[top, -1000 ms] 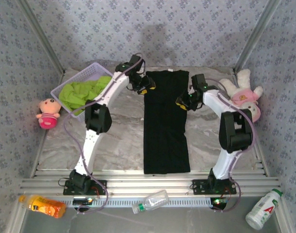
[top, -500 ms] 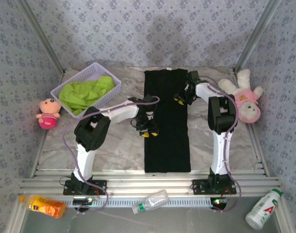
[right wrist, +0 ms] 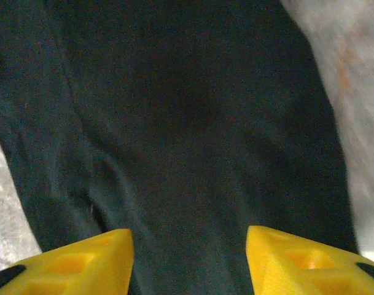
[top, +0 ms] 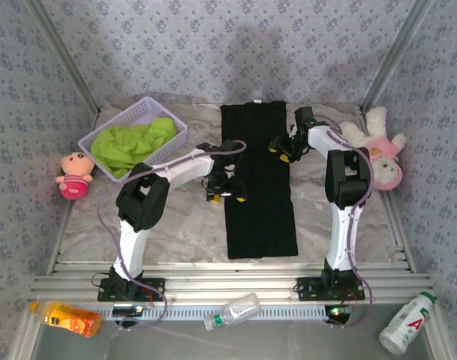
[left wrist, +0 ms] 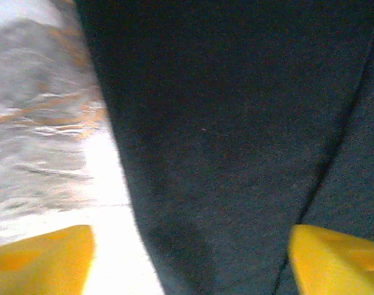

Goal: Fold and stack the mixed laundry pile

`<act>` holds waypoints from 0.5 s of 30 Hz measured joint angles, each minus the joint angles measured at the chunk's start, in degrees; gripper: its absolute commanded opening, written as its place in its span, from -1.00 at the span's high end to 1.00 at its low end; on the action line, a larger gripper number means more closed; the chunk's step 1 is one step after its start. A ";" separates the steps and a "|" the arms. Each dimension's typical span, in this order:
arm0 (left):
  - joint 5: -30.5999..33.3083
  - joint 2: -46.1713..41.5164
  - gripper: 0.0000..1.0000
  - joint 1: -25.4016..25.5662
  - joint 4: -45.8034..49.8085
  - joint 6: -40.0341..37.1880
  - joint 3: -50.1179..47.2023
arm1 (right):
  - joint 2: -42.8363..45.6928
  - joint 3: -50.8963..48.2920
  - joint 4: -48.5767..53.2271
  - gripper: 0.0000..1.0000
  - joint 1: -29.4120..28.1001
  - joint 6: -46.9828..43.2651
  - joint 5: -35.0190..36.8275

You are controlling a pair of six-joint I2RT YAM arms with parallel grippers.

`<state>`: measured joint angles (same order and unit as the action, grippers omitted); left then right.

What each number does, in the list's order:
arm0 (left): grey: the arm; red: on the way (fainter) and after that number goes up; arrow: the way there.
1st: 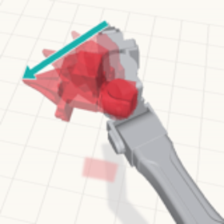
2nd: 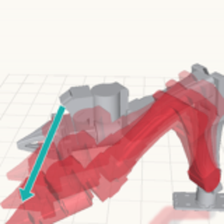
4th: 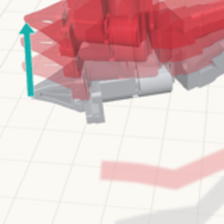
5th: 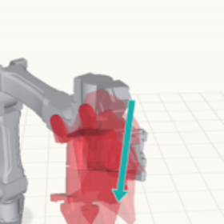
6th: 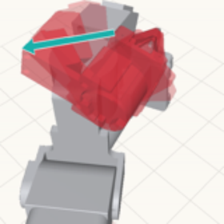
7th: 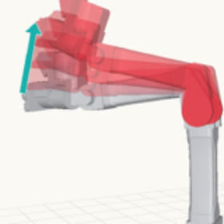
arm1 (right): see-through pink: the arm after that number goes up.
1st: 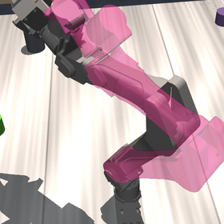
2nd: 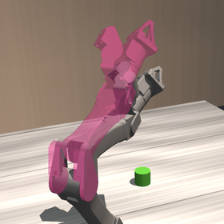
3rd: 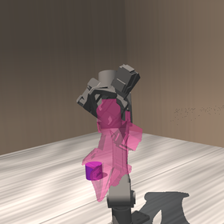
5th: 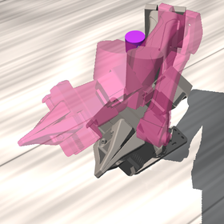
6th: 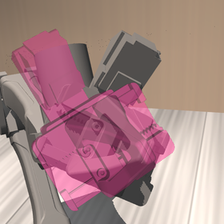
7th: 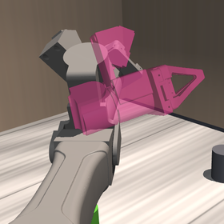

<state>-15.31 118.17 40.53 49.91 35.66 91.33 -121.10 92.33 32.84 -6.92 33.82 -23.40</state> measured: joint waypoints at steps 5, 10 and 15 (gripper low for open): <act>3.72 -6.99 -1.00 -1.18 -1.90 -0.72 -2.56 | 18.34 -15.04 1.20 -0.31 -3.37 -1.36 5.01; 4.24 -12.70 -0.99 -0.87 -5.79 -1.75 -7.45 | 34.34 -30.99 3.10 -0.32 -8.79 0.07 11.13; 4.28 -18.16 -0.99 0.20 -9.94 -0.63 -18.80 | 46.05 -43.21 8.57 -0.30 -12.61 3.34 16.22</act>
<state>-11.03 100.01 40.73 39.97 35.03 72.53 -75.05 49.12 41.41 -19.53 37.17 -7.18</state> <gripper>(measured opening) 0.997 0.656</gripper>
